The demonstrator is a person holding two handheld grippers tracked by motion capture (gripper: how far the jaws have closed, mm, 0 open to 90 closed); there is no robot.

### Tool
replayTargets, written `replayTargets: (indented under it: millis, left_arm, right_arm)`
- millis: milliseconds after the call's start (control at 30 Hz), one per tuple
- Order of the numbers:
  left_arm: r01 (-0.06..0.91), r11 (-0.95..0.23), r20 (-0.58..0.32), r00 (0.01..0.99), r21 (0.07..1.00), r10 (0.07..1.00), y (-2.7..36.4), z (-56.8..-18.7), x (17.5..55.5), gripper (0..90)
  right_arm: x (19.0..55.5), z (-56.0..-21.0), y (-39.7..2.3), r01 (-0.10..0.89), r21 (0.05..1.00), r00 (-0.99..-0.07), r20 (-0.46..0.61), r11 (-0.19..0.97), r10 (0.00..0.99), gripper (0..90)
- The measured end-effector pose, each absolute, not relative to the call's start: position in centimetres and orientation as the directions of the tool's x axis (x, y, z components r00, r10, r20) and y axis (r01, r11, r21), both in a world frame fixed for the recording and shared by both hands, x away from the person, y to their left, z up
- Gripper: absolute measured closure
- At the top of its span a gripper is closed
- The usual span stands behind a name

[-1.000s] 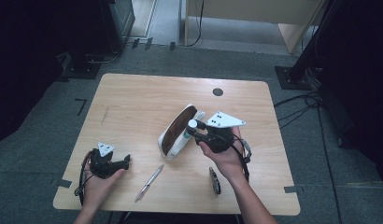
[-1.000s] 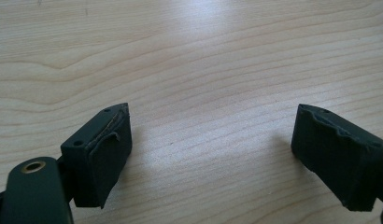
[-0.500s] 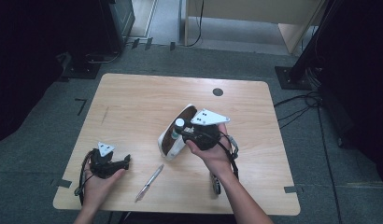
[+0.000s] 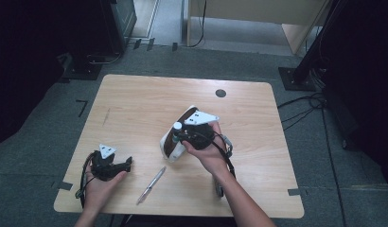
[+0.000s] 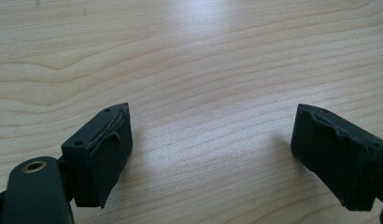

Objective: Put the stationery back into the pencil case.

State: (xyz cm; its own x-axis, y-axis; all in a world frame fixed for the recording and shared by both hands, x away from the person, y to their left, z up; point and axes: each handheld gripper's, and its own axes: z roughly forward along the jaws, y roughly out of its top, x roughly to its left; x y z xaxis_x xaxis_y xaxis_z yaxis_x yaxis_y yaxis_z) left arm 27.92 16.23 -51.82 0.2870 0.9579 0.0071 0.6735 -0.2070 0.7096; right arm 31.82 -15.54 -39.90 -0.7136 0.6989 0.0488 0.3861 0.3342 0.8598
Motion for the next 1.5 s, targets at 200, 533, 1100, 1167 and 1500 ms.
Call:
replayTargets:
  millis: [200, 533, 1100, 1167, 1500]
  left_arm:
    - [0.673, -0.206, 0.006, 0.286, 0.711, 0.958, 16.2, -51.8, 27.9, 13.0]
    - [0.673, -0.207, 0.006, 0.288, 0.710, 0.957, 16.2, -51.8, 27.9, 13.2]
    - [0.673, -0.207, 0.005, 0.289, 0.710, 0.957, 16.2, -51.8, 27.9, 13.4]
    - [0.673, -0.207, 0.006, 0.289, 0.710, 0.957, 16.2, -51.8, 27.9, 13.4]
    - [0.674, -0.208, 0.006, 0.289, 0.709, 0.957, 16.2, -51.8, 27.9, 13.4]
  right_arm:
    - [32.4, -40.5, -15.6, 0.410, 0.852, -0.701, 0.067, 0.325, 0.710, 64.9]
    - [33.3, -40.9, -16.3, 0.441, 0.849, -0.663, 0.088, 0.292, 0.744, 67.8]
    - [31.4, -39.8, -19.1, 0.413, 0.879, -0.637, 0.090, 0.240, 0.766, 64.0]
    - [30.9, -39.8, -19.6, 0.407, 0.883, -0.636, 0.089, 0.235, 0.767, 63.6]
    - [28.2, -40.0, -21.5, 0.407, 0.884, -0.623, 0.086, 0.228, 0.777, 60.4]
